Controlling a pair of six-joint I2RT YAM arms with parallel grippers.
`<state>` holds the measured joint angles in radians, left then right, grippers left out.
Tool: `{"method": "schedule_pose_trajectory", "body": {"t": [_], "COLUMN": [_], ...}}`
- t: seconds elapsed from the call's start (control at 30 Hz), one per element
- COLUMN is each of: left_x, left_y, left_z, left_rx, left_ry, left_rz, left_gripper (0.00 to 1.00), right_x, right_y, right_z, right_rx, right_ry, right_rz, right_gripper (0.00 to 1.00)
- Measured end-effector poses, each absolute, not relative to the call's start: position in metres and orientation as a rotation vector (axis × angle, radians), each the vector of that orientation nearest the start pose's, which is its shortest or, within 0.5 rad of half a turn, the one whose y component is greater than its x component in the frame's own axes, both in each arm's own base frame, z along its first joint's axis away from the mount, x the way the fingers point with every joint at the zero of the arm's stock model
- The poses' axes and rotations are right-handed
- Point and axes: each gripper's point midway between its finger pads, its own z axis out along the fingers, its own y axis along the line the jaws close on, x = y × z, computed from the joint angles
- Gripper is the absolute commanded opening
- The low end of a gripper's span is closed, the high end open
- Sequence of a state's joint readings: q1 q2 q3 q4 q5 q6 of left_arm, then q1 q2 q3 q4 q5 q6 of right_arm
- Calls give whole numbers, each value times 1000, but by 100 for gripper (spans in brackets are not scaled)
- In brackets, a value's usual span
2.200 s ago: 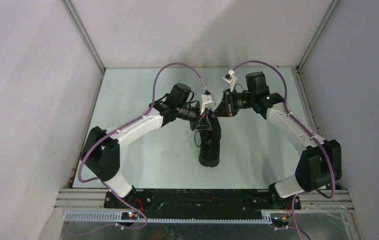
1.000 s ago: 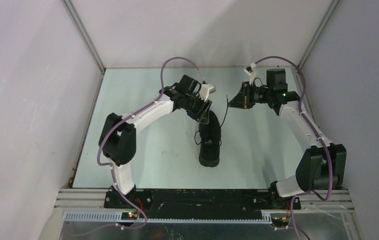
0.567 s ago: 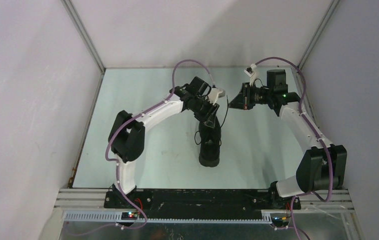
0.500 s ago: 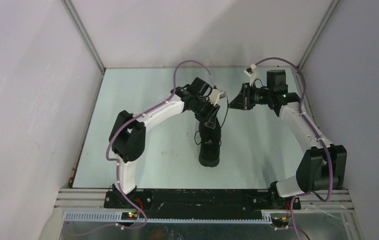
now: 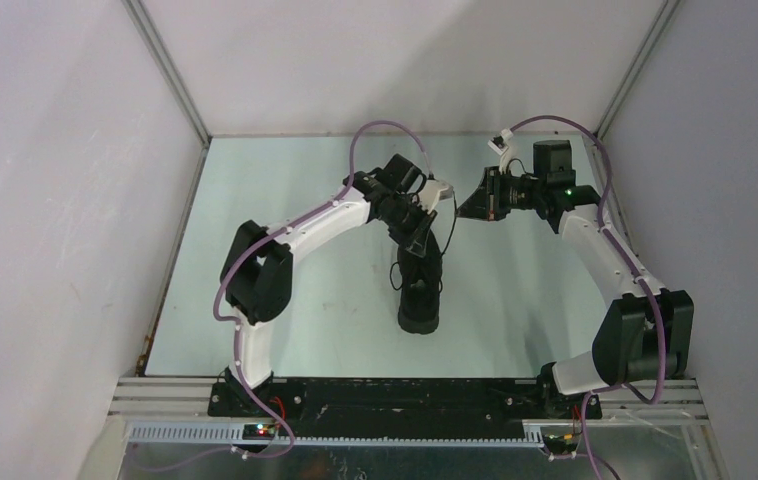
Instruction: Tie the shoes
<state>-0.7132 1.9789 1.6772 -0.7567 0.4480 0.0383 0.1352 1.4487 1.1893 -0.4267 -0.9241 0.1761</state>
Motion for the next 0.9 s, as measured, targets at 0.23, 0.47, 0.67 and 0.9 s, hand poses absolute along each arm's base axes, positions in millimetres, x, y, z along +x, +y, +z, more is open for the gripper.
{"method": "schedule_pose_trajectory", "body": {"t": [0.23,0.47,0.67,0.9], "left_x": [308,303,283,274], "left_y": [-360,-362,-367,-367], "left_z": [139,196,213,198], "left_rx": [1106,1111,1163,1148], "left_ry": [2347,2126,2025,2062], "left_rz": [-867,-1066,-1212,-1263], "left_gripper": [11,16,16,34], "right_x": [325,326,323,318], "right_y": [190,191,202,218], "right_z": [231,234,237,234], "right_rx": [-462,-454,-479,-522], "right_ry": [2134,2127,2114,2116], "right_rz": [1203,1210,1226,1252], "right_gripper": [0,0,0,0]}}
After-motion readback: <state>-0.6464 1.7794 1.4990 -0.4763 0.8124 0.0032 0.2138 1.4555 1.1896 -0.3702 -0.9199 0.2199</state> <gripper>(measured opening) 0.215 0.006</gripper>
